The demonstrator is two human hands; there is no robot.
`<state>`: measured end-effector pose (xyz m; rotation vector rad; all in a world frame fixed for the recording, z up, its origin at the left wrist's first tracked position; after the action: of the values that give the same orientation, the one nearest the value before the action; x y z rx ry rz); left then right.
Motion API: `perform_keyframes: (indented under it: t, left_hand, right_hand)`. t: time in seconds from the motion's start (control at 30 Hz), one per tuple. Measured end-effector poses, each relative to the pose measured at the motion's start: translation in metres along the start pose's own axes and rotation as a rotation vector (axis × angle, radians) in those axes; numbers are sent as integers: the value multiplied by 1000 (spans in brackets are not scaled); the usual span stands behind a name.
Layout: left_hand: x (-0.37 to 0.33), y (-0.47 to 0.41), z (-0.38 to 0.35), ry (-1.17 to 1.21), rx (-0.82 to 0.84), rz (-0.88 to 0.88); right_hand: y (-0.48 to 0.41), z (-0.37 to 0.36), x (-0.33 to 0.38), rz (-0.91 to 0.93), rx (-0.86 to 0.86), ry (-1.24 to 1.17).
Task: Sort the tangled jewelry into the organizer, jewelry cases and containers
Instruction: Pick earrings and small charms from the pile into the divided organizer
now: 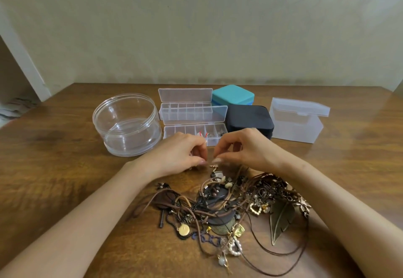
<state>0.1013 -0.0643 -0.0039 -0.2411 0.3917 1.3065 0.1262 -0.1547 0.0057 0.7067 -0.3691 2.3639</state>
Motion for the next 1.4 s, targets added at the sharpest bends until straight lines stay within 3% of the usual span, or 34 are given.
perform_keyframes:
  t: [0.17,0.3,0.4,0.6,0.77,1.0,1.2,1.4]
  left_hand:
    - [0,1,-1,9,12,10]
    - [-3,2,-1,44,35,7]
    - [-22,8,1,161,59,-91]
    - [-73,34,-24,304,395,-304]
    - [-90,41,-43,197,458,-403]
    - [-89,41,-47,33,404,-388]
    - [-85,43,-52,76,513,-399]
    - [-80,40,-54,40,532,-382]
  right_hand:
    - [-4,-12,3,27,9,94]
    - [-4,5,-3,1,-144,60]
    - [-5,16,-6,11,-242,55]
    - [-8,3,-9,37,-115,92]
    - [-1,18,-8,12,-117,21]
    - [18,28,8,13,144,-116]
    - [51,-15,13,-98,698,1]
    - [53,-27,15,-120,724,256]
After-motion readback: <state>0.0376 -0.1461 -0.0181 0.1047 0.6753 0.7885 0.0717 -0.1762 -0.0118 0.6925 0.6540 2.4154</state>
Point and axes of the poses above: each hand's wrist, its own y-axis away from the middle knuckle, its own z-axis out of the back of the hand, x = y × z, the point moved 10 cm from there along -y, towards the middle knuckle, and after that the axes turned 4 degrees about x, right-handed, at the moved point
